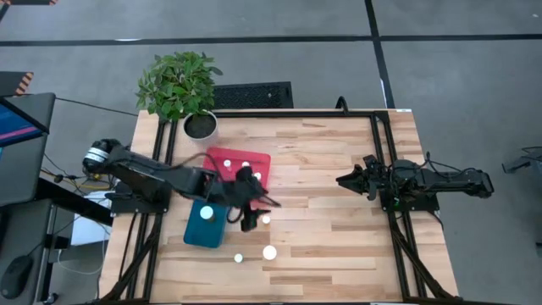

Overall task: Pick and place medicine bottles into bin by pill shape (circle, oval)
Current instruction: Put the orange capsule bottle into the blue bin

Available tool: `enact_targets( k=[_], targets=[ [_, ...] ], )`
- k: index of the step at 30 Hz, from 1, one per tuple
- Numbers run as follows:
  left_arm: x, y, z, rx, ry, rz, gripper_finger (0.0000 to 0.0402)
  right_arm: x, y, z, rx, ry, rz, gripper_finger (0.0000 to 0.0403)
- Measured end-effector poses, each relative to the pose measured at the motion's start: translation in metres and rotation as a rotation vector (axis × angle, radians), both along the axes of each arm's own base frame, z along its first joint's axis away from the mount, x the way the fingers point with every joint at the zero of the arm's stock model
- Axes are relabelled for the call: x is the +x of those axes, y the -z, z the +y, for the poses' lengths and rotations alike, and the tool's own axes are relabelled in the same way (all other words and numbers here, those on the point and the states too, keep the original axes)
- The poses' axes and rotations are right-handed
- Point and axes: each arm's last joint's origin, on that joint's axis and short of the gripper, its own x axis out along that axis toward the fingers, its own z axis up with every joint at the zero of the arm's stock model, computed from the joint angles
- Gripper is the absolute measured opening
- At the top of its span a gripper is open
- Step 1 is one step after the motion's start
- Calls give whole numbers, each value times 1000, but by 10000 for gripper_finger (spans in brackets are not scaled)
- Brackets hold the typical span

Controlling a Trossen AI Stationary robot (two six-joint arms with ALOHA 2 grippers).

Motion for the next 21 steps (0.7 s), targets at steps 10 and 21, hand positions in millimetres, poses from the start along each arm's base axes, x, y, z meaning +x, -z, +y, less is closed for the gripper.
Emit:
enact_targets(
  k=[10, 21],
  targets=[
    [31, 72, -22, 61, 57, 216, 284, 0, 0, 0, 0, 0, 0, 165],
    [37, 106, -26, 102, 119, 306, 284, 0, 0, 0, -1, 0, 0, 164]
  ],
)
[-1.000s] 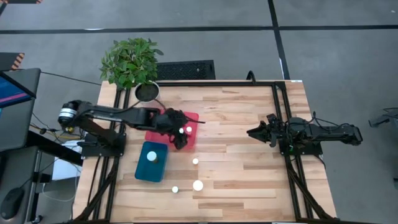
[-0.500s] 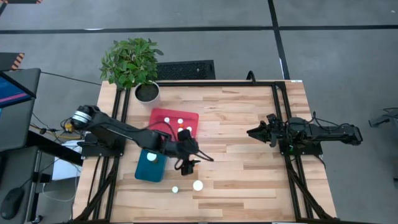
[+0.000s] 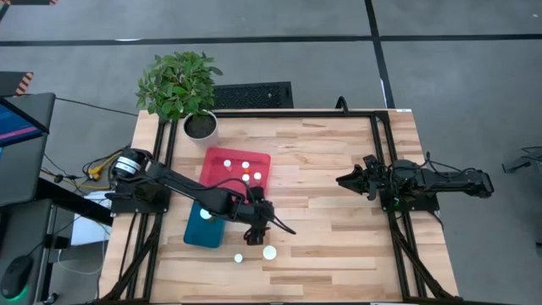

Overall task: Pick and place medicine bottles into bin by pill shape (circle, oval)
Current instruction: Put the orange capsule bottle into the blue bin

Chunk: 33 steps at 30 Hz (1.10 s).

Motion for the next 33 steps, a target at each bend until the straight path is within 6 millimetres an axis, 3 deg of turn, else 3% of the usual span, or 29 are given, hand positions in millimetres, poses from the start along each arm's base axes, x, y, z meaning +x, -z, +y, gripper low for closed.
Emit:
enact_targets(
  k=[15, 28, 33],
  targets=[
    [5, 24, -5, 1, 23, 59, 273, 0, 0, 0, -1, 0, 3, 165],
    [4, 22, -4, 4, 7, 46, 129, 0, 1, 0, -2, 1, 6, 164],
    [6, 16, -7, -38, -27, 40, 101, 0, 1, 0, -1, 1, 6, 164]
  ],
)
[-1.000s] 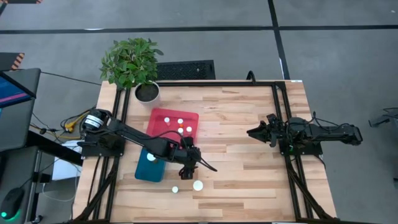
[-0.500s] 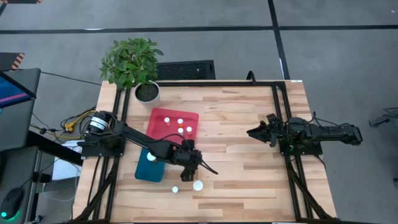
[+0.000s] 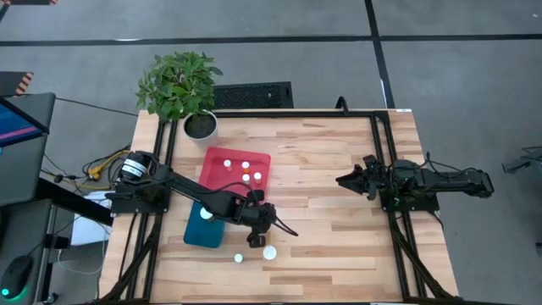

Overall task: Pick and place medicine bottles into bin by pill shape (circle, oval)
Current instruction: Put the orange capsule bottle into the blue bin

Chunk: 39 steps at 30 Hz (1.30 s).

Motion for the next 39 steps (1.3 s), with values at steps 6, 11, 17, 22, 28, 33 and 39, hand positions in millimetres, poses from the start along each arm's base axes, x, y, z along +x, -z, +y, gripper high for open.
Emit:
enact_targets(
  k=[6, 11, 17, 22, 28, 33, 39],
  targets=[
    [-6, -41, -10, -18, -85, -67, 116, 0, 0, 0, 0, 0, 0, 165],
    [-50, -94, -13, -23, -236, -119, 112, 0, 0, 0, 0, 0, 0, 164],
    [-138, -123, -19, -53, -483, -114, 116, 0, 0, 0, 0, 1, -2, 164],
    [-184, -108, -37, -114, -542, -107, 121, 0, 0, 0, 0, 3, -2, 165],
    [-207, -77, -65, -163, -536, -36, 115, 0, 0, 0, 2, 3, -3, 166],
    [-220, -54, -78, -107, -593, -21, 118, 0, 0, 0, 2, 3, -4, 164],
    [-222, -25, -85, -39, -625, 19, 117, 0, 0, 0, 2, 3, -5, 164]
  ],
)
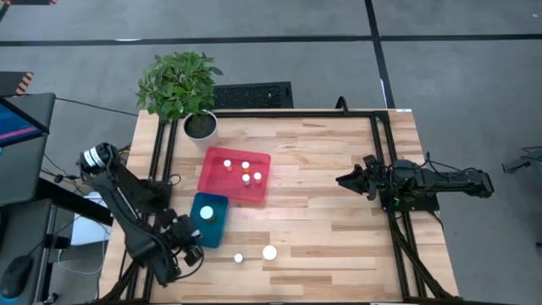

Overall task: Pick and place medicine bottles into bin by pill shape (circle, oval)
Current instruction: Put the orange capsule bottle into the blue bin

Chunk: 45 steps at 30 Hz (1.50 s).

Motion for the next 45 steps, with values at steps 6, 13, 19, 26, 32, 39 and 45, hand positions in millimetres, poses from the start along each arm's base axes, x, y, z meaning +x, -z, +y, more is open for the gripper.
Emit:
enact_targets(
  k=[6, 13, 19, 26, 32, 39, 45],
  targets=[
    [10, 17, 0, 81, -16, 46, 118, 0, 0, 0, 0, 1, 0, 164],
    [14, 28, 3, 114, -39, 80, 118, 0, 0, 0, -1, 1, 1, 164],
    [9, 38, 8, 54, -59, 89, 118, 0, 0, 0, -2, 1, 1, 164],
    [8, 35, 9, 26, -71, 86, 122, 0, 0, 0, -2, 1, 2, 166],
    [7, 34, 9, 3, -79, 108, 162, 0, 0, 0, -2, 1, 3, 164],
    [8, 31, 8, -7, -86, 106, 232, 0, 0, 0, -1, 1, 3, 164],
    [11, 18, 4, 9, -84, 99, 255, 0, 0, 0, -1, 1, 4, 164]
  ],
)
